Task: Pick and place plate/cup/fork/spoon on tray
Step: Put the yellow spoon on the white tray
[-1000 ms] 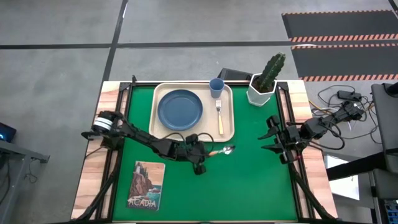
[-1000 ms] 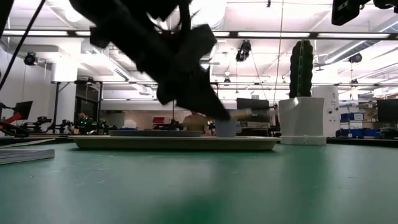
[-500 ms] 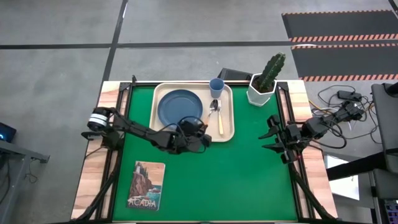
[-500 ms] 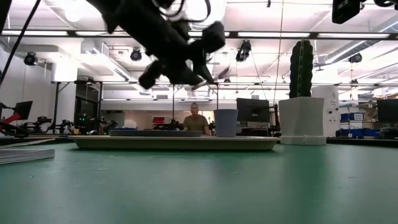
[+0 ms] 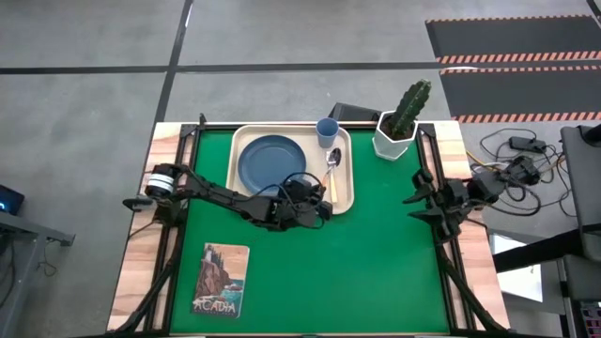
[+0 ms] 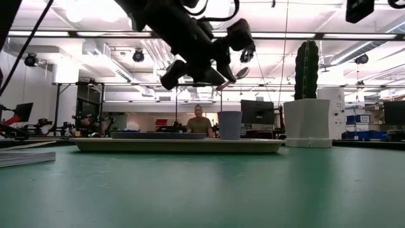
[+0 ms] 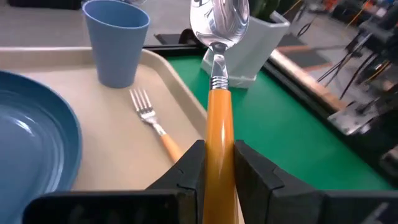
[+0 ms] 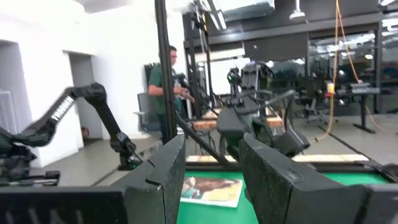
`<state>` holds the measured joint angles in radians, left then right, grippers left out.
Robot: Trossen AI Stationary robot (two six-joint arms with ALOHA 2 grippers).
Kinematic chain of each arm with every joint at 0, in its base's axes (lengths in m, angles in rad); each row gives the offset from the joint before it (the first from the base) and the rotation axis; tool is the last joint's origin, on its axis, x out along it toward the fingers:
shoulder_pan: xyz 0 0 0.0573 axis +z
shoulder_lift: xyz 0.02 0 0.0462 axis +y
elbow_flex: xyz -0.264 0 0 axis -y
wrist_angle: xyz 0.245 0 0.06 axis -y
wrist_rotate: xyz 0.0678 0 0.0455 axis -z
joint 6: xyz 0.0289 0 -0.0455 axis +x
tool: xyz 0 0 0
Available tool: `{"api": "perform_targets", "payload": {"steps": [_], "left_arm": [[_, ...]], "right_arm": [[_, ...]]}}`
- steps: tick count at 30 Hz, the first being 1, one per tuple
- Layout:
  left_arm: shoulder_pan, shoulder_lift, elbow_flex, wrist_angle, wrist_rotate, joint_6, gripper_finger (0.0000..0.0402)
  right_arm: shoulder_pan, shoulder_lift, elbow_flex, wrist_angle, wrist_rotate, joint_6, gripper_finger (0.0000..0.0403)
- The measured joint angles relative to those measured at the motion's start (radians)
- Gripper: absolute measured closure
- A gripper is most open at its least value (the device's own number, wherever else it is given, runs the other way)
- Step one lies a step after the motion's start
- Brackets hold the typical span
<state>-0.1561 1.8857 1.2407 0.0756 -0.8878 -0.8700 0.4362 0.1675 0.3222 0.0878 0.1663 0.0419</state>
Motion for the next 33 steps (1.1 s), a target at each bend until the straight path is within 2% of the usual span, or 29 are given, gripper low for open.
{"api": "perform_targets", "payload": {"steps": [6, 10, 15, 18, 22, 25, 33], "left_arm": [[0.025, 0.034, 0.103, -0.102, -0.002, 0.034, 0.0358], [0.033, 0.086, 0.172, -0.153, 0.001, 0.068, 0.0358], [0.055, 0.141, 0.264, -0.306, 0.005, 0.037, 0.0358], [0.074, 0.156, 0.257, -0.368, 0.013, -0.057, 0.0359], [0.096, 0.157, 0.209, -0.381, 0.094, -0.184, 0.0359], [0.103, 0.158, 0.18, -0.378, 0.131, -0.214, 0.0359], [0.117, 0.158, 0.122, -0.367, 0.133, -0.285, 0.0353]], "right_arm": [[0.0, -0.102, -0.001, -0.077, -0.011, -0.016, 0.0264], [0.0, -0.127, -0.002, -0.096, -0.012, -0.036, 0.0264], [0.0, -0.125, -0.002, -0.113, -0.013, -0.042, 0.0264], [0.0, -0.121, -0.002, -0.113, -0.012, -0.042, 0.0264], [0.0, -0.121, -0.002, -0.119, -0.013, -0.038, 0.0264], [0.0, -0.121, -0.002, -0.133, -0.013, -0.039, 0.0264], [0.0, -0.121, -0.002, -0.138, -0.012, -0.042, 0.0264]]}}
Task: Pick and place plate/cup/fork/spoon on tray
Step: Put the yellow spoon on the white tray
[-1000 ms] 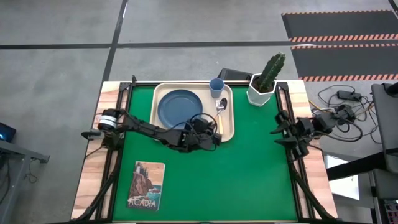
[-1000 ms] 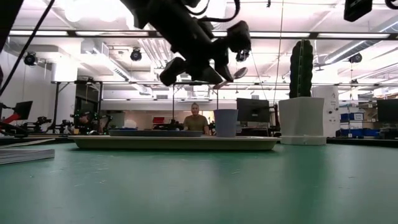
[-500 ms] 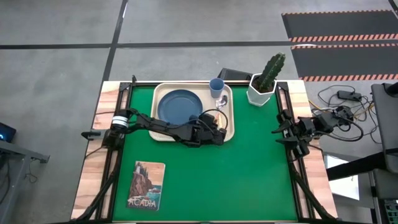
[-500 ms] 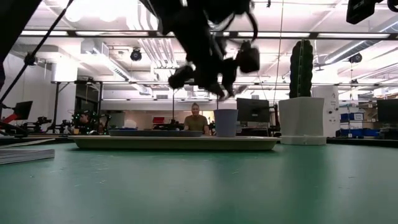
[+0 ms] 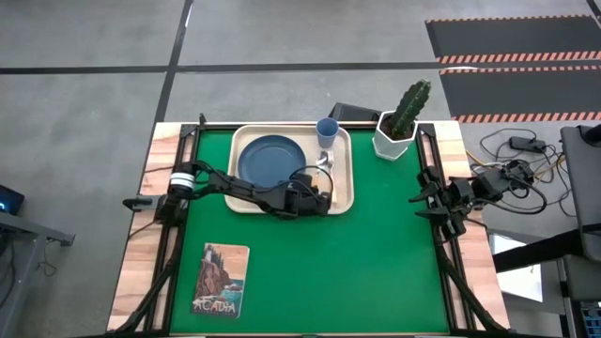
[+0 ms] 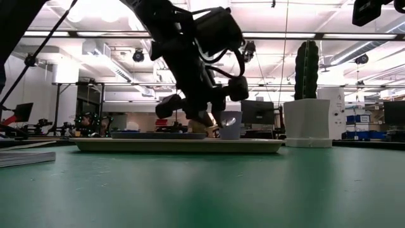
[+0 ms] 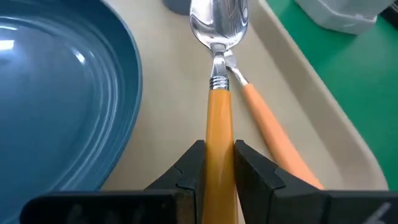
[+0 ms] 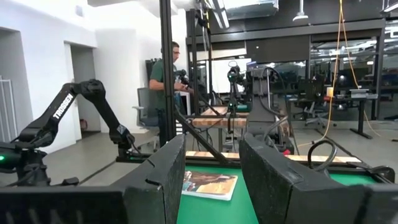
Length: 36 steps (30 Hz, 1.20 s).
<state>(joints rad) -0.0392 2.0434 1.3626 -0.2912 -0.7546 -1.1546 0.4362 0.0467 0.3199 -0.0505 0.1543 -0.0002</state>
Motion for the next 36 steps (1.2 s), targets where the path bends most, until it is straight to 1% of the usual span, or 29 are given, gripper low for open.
{"api": "perform_targets", "payload": {"steps": [4, 7, 11, 19, 25, 36], "left_arm": [[0.01, 0.0, -0.018, 0.005, -0.002, -0.018, 0.0351], [0.014, 0.0, -0.038, 0.059, -0.005, -0.018, 0.0351], [0.014, 0.0, -0.054, 0.074, -0.004, -0.018, 0.035], [0.018, 0.0, -0.059, 0.075, -0.005, -0.019, 0.035], [0.018, 0.0, -0.06, 0.073, 0.034, -0.021, 0.035], [0.027, 0.0, -0.06, 0.063, 0.025, -0.018, 0.035]], "right_arm": [[0.0, 0.0, 0.0, 0.0, 0.002, -0.002, 0.0264], [0.0, 0.0, 0.0, 0.0, 0.002, -0.003, 0.0264], [0.0, 0.0, 0.0, -0.001, 0.002, -0.004, 0.0264], [0.0, 0.0, 0.0, -0.004, 0.003, -0.001, 0.0264], [0.0, 0.0, 0.0, -0.005, 0.003, 0.0, 0.0264], [0.0, 0.0, 0.0, -0.006, 0.003, 0.0, 0.0264]]}}
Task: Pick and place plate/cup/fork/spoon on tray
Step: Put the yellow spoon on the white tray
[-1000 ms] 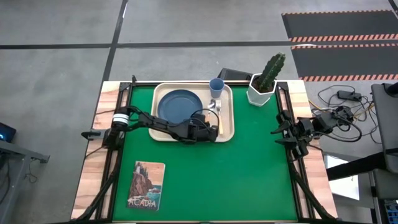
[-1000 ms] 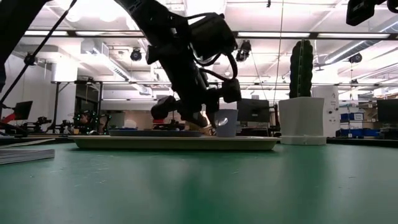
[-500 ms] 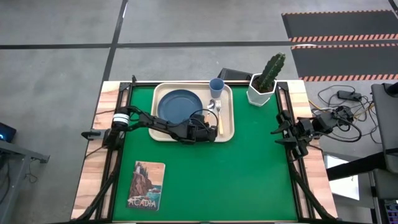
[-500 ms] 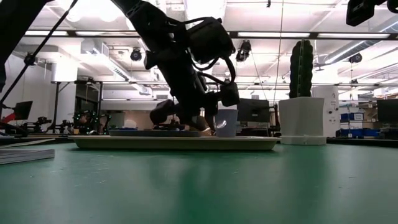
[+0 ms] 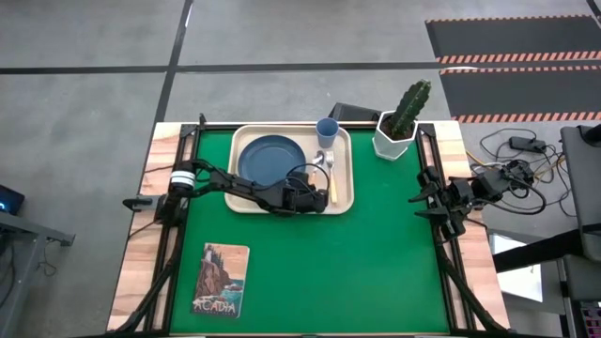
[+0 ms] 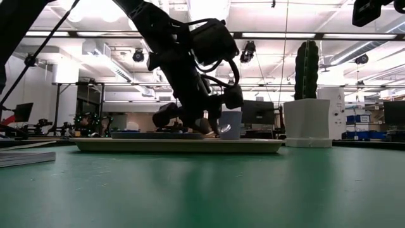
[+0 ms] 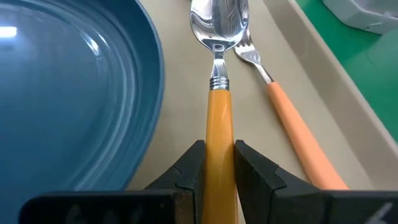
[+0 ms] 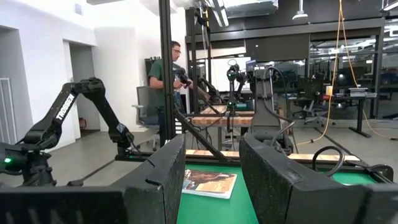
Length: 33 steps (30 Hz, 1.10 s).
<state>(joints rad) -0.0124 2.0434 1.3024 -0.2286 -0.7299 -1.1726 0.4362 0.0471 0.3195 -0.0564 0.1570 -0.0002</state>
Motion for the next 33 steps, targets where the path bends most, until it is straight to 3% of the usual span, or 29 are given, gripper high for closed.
{"api": "perform_targets", "payload": {"steps": [33], "left_arm": [[0.011, -0.002, -0.07, 0.039, -0.01, -0.049, 0.0349]], "right_arm": [[0.0, 0.0, 0.0, -0.021, 0.0, 0.0, 0.0264]]}}
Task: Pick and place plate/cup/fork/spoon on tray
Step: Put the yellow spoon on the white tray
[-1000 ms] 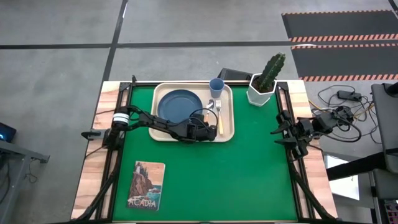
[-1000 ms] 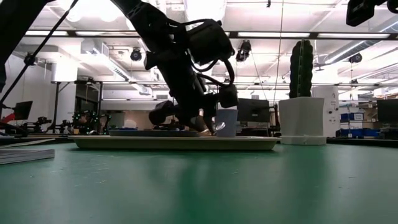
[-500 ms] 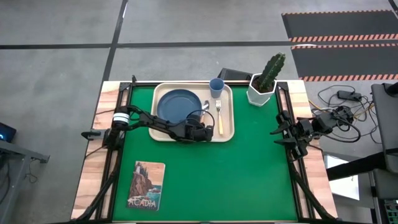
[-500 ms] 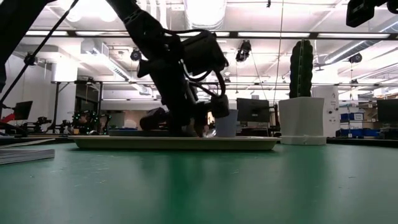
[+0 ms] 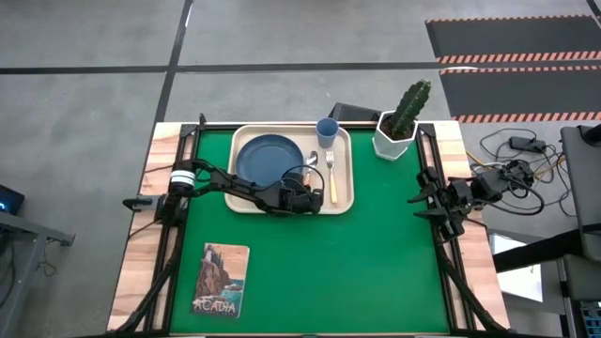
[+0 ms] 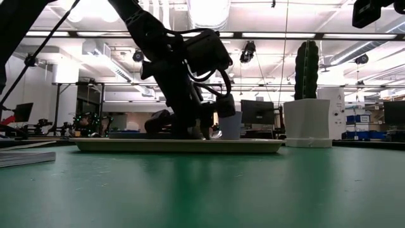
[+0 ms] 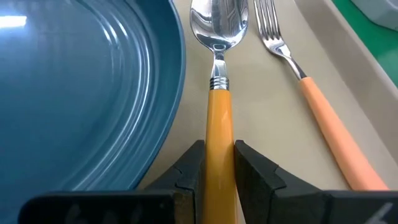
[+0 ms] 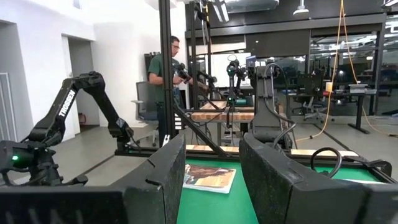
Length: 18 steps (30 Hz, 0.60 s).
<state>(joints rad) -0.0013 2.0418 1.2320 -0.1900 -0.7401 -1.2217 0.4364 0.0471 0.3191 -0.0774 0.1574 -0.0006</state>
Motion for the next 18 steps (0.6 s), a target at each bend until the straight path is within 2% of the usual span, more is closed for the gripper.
{"api": "perform_targets", "payload": {"steps": [14, 18], "left_arm": [[0.0, 0.0, 0.0, 0.052, 0.0, 0.004, 0.0349], [0.0, 0.0, 0.0, 0.055, 0.0, 0.004, 0.0331]], "right_arm": [[0.0, 0.0, 0.0, 0.0, 0.0, 0.0, 0.0264], [0.0, 0.0, 0.0, 0.0, 0.0, 0.0, 0.0264]]}}
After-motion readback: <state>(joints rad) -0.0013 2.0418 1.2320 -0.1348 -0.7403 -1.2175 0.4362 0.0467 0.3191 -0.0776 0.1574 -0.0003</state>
